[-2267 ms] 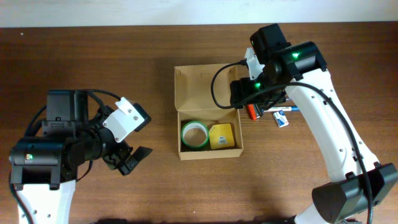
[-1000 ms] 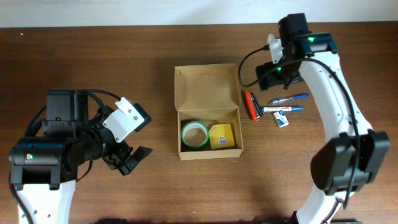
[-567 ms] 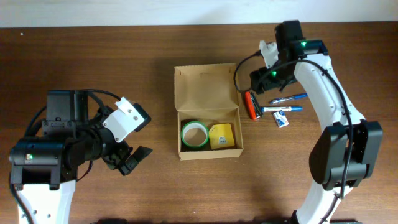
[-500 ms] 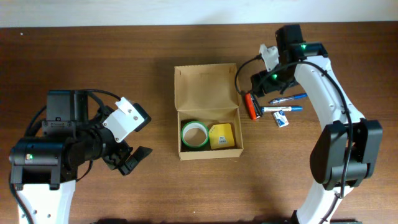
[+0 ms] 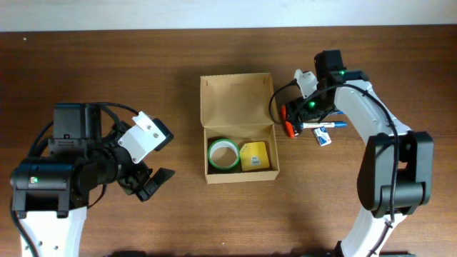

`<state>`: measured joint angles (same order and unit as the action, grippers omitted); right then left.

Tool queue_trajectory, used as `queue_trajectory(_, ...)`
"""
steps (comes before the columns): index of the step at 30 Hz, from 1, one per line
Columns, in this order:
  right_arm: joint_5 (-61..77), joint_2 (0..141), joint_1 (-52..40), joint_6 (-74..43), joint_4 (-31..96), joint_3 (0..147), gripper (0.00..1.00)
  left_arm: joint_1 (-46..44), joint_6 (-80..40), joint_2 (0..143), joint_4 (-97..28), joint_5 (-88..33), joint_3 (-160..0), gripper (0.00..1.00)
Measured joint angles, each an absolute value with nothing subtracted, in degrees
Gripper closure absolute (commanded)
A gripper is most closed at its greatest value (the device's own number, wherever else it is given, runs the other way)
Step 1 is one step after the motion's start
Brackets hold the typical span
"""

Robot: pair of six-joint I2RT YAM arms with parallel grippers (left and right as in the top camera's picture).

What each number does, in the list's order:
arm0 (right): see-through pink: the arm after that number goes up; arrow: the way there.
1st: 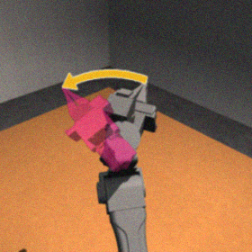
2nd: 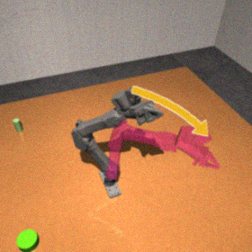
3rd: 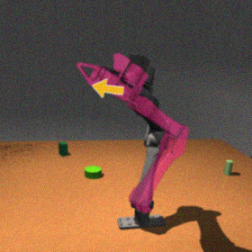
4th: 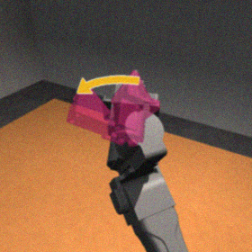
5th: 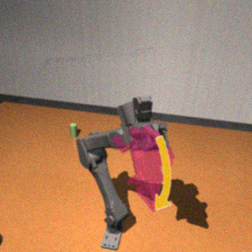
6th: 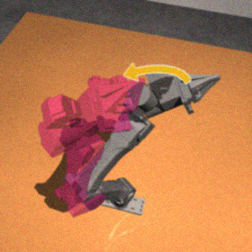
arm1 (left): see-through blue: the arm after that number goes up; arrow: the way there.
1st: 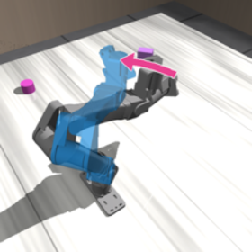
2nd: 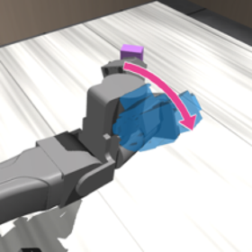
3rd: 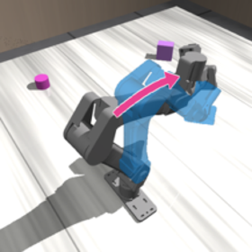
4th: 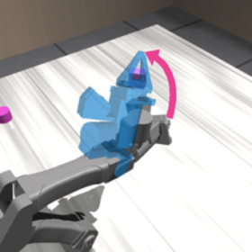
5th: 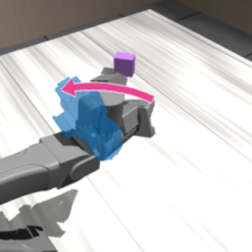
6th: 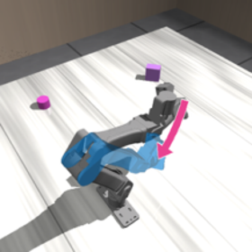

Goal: Pack container

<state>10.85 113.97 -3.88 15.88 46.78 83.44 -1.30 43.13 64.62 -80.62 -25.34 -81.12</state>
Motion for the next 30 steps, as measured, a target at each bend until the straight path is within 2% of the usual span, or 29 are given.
queue_trajectory(15, 5.5, 114.0, -10.3, 16.5, 40.5, 80.6, 0.14, -1.3, 43.1, 64.6, -80.6, -25.3, -81.1, 0.01)
queue_trajectory(30, 3.5, 115.5, -10.4, 16.1, 39.5, 80.6, 0.19, -1.3, 43.1, 64.6, -80.6, -25.3, -81.1, 0.01)
